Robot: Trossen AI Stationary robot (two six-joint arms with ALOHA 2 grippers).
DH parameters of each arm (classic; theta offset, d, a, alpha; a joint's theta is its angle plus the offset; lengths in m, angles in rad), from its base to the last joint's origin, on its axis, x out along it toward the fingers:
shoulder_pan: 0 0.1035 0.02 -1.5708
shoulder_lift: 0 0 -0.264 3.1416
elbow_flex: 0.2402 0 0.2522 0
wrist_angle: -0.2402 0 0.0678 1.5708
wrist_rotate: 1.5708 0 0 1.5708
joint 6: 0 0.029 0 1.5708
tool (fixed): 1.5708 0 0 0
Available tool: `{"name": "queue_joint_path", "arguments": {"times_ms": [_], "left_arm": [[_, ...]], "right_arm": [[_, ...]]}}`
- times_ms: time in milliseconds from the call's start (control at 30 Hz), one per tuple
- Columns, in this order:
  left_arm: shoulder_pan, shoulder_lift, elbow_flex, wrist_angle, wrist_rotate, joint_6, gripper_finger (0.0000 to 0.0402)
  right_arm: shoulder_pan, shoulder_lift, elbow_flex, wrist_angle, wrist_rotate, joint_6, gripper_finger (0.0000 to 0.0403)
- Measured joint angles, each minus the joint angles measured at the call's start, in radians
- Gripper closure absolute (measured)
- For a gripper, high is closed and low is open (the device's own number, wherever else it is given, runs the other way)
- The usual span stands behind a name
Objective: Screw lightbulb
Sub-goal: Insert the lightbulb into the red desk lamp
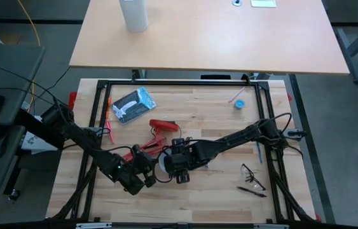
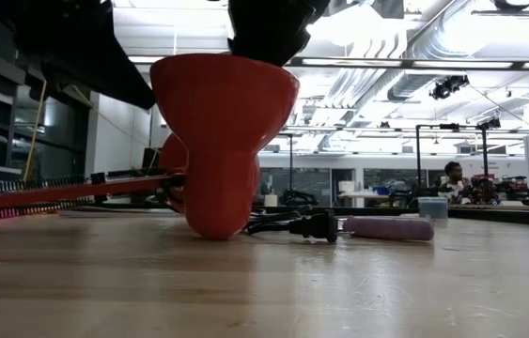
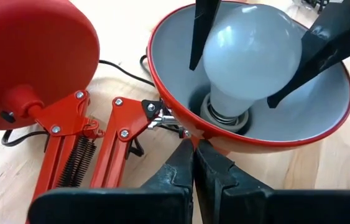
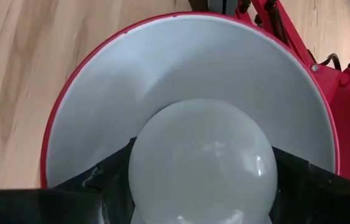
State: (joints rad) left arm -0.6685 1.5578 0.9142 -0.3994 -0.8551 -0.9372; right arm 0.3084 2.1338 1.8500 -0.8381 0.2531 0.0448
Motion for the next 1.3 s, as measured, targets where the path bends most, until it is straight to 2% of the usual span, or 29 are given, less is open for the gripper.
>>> {"name": "queue_joint_path", "arguments": {"times_ms": [467, 600, 933, 1300], "left_arm": [[0.001, 0.000, 0.000, 0.000, -0.001, -0.001, 0.0401], [0.001, 0.000, 0.000, 0.000, -0.001, -0.001, 0.0401], [0.001, 0.000, 0.000, -0.001, -0.001, 0.005, 0.0401], [0.002, 0.001, 0.000, -0.037, 0.000, 0.000, 0.0401]], "right_arm": [[-0.001, -0.004, 0.000, -0.003, -0.050, -0.008, 0.0132], [-0.001, -0.010, 0.000, 0.002, -0.080, -0.007, 0.0113], [-0.002, -0.013, 0.000, 0.004, -0.077, -0.021, 0.0040], [0.000, -0.014, 0.009, -0.007, -0.073, -0.027, 0.0031]]}}
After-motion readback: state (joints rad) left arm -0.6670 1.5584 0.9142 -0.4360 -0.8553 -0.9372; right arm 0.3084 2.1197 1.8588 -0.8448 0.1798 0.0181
